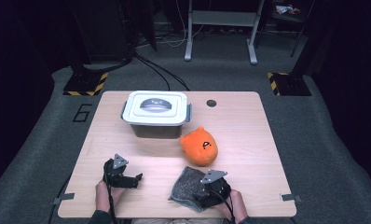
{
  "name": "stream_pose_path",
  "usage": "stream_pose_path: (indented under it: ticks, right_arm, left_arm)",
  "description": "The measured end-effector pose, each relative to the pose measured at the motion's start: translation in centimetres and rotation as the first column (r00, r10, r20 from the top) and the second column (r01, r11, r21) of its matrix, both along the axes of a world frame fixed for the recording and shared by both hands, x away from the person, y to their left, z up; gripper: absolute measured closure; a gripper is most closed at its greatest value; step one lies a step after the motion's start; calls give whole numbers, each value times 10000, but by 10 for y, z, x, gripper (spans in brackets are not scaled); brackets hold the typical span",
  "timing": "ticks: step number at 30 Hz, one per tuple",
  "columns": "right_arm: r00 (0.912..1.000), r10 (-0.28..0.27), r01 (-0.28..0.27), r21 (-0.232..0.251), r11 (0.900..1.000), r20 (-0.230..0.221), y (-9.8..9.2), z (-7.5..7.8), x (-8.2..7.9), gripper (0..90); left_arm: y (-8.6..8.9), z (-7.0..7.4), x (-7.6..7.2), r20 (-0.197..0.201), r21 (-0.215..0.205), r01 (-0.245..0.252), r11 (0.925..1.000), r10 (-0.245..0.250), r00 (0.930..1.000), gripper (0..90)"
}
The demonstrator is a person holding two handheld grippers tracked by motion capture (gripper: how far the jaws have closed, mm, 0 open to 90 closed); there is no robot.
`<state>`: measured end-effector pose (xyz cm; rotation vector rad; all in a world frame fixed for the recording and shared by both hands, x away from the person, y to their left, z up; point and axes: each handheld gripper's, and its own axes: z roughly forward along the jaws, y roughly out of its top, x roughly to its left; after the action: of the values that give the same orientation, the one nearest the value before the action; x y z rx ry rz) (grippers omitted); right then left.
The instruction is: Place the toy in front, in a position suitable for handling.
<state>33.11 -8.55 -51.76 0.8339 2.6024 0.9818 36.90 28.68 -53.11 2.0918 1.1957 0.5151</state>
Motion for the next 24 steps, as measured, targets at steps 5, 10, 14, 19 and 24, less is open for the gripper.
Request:
stream_pose_path:
  ticks: [5,10,14,19,24]
  right_arm:
    - [10000,-6,6,110,9999,66,-9,2,2,520]
    - [9994,307,-303,251,9992,-142,-16,5,4,658]
    - [9994,347,-348,148,9993,14,-22,8,2,682]
    - [9996,257,-257,7,9997,-79,-31,13,-2,682]
    - [9998,-50,51,26,10000,-207,-42,18,-6,681]
  left_arm:
    - [0,0,0,-7,-7,-57,10000,57,10000,1]
    - [0,0,0,4,-25,-66,10000,66,10000,0]
    - [0,0,0,5,-26,-72,10000,72,10000,1]
    - [0,0,0,3,-23,-68,10000,68,10000,0]
    - [0,0,0,0,-18,-64,10000,64,10000,1]
